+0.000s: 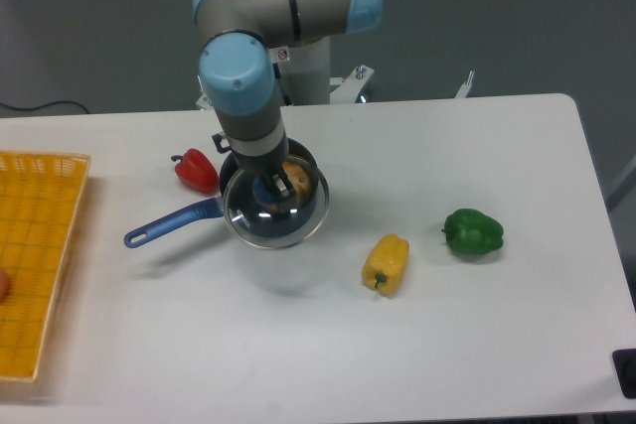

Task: Close the pot lid
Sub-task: 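Lower the glass lid onto the saucepan rim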

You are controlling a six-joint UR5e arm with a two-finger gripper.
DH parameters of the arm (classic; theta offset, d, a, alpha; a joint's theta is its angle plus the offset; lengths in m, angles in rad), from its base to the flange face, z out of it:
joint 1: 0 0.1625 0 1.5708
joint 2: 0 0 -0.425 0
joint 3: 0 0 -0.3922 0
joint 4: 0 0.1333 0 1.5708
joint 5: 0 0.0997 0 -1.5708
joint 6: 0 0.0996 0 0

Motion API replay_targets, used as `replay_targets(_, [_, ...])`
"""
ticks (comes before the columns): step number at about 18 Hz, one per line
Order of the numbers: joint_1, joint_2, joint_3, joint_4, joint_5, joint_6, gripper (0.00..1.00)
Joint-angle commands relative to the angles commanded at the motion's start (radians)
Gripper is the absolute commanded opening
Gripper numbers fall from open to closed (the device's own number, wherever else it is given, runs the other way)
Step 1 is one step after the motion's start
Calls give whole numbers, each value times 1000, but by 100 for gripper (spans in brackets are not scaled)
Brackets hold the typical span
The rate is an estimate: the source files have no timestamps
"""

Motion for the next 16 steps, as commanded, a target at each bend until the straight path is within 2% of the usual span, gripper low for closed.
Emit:
replay_targets(6, [-2,31,-61,2,17,29,48])
replay_targets(16, [-2,31,-86,2,35,29,48])
